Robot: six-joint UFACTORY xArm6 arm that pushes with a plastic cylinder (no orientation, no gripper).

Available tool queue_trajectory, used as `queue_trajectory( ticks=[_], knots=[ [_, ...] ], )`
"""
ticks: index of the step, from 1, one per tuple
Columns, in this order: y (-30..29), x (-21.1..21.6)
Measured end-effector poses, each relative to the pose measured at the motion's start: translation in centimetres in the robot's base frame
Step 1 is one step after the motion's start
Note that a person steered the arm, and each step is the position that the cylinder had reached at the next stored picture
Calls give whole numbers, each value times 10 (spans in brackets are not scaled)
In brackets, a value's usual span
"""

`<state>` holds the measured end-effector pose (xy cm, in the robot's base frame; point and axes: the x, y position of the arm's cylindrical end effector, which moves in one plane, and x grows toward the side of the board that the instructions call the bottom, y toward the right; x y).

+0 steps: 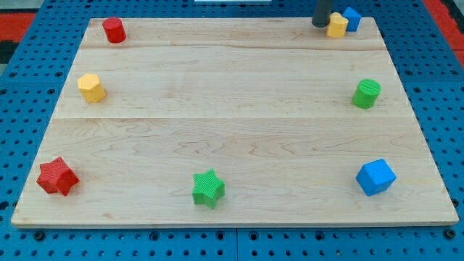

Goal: Move your arm closer to the red circle

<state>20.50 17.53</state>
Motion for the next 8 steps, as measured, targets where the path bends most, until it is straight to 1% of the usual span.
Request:
queue_trajectory(
  ticks=[1, 2, 3, 4, 5, 6, 7, 8],
  knots=[
    [-17, 0],
    [-67, 9],
    [-105, 34],
    [-112, 69],
    [-118, 72],
    [-162, 71],
    [-211, 47],
    [-249, -4]
  ],
)
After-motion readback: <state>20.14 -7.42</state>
